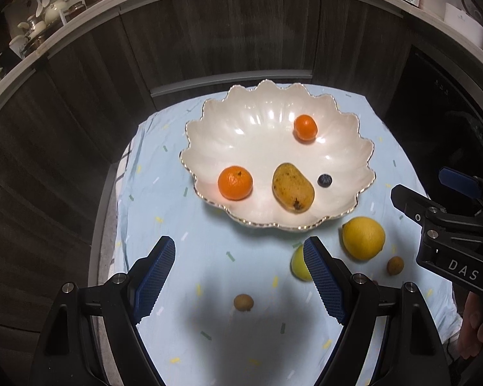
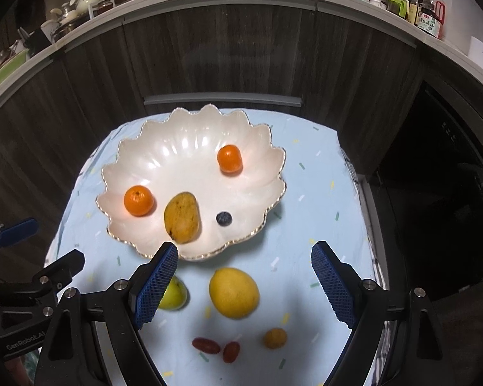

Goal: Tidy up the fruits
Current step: 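Move both open tools back toward the loose fruits on the cloth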

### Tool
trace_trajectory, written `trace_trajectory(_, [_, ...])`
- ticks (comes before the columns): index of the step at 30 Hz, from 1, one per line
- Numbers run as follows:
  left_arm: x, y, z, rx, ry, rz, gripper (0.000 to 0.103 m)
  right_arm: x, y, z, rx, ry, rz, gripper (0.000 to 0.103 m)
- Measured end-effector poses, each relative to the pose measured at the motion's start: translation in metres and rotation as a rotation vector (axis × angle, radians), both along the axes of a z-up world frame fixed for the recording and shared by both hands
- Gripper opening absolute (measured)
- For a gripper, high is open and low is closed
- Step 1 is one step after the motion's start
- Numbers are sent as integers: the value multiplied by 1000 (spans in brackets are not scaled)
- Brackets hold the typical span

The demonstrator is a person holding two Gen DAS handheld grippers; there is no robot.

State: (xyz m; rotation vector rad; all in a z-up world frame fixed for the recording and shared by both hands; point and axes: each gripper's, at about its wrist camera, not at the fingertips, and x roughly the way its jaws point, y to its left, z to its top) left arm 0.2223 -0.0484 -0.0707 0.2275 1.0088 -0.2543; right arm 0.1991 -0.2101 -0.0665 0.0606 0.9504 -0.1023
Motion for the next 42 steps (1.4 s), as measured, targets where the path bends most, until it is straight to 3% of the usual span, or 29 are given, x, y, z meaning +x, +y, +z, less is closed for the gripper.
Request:
trace_trajectory(23, [-42,-4,-42,27,20,-33,81,-44,-5,-45,-6,78,-1,85])
trace_trajectory(37, [-64,3,-65,48,-30,-10,81,-66,-2,-73,-15,133,2,79])
trace_trajectory(42, [-70,7,-71,51,-79,13,81,-75,1,-75,-32,103,-16,76])
